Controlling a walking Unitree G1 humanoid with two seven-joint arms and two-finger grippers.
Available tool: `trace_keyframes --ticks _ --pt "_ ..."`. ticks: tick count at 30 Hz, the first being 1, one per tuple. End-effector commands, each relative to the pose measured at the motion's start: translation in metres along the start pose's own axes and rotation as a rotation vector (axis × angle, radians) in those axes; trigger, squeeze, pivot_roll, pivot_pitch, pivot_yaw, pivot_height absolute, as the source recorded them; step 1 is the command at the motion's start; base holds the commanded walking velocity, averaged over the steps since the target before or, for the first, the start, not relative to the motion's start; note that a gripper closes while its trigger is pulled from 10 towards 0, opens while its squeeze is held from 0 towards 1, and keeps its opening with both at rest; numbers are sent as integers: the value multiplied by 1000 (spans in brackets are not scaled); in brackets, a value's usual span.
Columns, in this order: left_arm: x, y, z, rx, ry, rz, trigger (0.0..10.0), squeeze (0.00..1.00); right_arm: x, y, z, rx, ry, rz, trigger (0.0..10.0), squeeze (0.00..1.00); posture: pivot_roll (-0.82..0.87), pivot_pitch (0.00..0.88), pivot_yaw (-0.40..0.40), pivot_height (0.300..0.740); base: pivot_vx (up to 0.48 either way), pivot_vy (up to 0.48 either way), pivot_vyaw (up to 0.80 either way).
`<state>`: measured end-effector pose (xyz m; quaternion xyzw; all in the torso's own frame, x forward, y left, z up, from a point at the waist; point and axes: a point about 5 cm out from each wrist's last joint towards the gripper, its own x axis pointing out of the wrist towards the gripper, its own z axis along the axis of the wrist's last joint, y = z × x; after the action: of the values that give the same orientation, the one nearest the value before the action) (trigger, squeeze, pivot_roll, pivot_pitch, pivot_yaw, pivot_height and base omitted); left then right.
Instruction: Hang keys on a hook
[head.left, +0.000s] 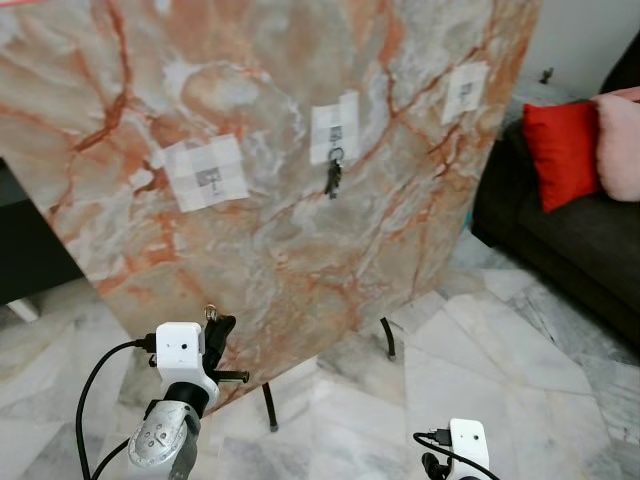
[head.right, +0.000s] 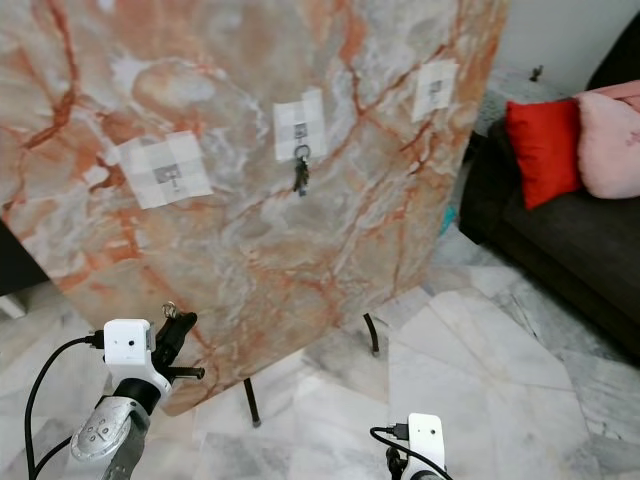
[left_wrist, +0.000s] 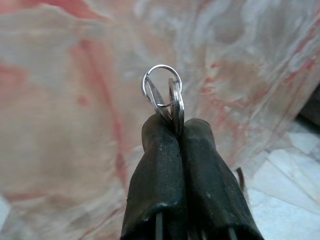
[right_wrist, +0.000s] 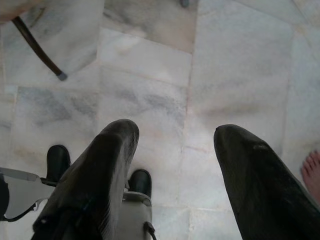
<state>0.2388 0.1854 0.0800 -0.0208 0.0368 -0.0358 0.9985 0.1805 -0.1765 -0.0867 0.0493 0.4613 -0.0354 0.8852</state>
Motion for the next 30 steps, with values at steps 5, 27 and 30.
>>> trace_keyframes --ticks 5,27,30 --pt "1 -8 2 70 -1 -45 10000 0 0 -3 0 3 -8 -10 10000 0 106 0 -53 740 0 0 0" --pt "1 -12 3 113 -7 -68 10000 0 0 -3 1 3 -15 -6 10000 0 107 0 -54 740 0 0 -160" --pt "1 -12 3 113 -8 -66 10000 0 0 -3 1 3 -15 -6 10000 0 106 0 -54 740 0 0 0"
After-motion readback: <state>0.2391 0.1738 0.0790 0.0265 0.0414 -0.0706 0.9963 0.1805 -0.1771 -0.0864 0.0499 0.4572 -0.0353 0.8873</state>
